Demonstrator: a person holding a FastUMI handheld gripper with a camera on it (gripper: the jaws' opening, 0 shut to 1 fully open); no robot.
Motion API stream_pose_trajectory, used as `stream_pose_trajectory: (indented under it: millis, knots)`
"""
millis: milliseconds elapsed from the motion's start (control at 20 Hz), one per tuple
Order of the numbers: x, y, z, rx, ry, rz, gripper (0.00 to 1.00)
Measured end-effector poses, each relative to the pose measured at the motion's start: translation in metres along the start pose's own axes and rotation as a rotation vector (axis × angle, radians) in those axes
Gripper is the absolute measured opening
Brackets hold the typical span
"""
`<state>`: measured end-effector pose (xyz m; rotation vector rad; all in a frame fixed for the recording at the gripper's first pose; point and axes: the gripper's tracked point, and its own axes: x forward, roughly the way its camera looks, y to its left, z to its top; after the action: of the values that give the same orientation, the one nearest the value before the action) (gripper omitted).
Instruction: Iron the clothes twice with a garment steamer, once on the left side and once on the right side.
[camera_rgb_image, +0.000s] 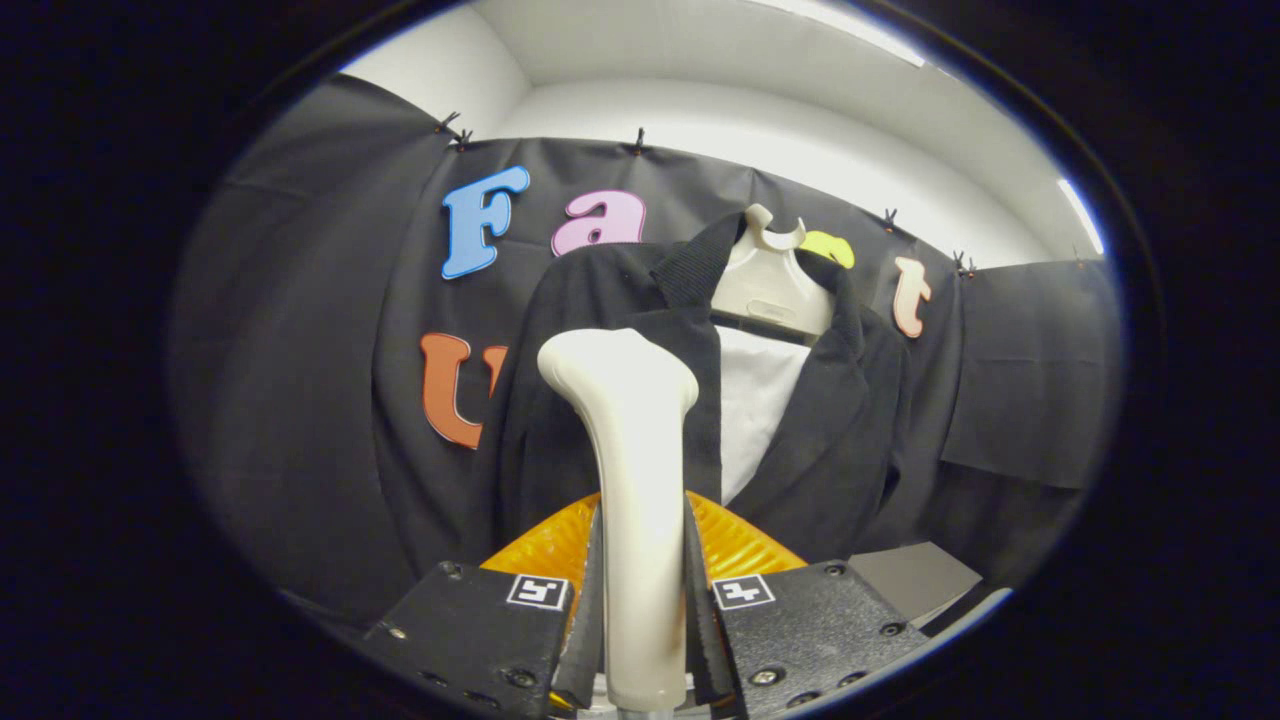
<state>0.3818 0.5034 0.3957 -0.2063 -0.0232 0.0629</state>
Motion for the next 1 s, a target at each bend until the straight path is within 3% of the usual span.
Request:
stream_pose_trajectory:
  millis: [550,1000]
  knots:
    - [-0.001,0.002,-0.057,-0.03,0.06,-0.014,0.39]
    - [-0.009,0.007,-0.126,-0.021,0.173,0.025,0.39]
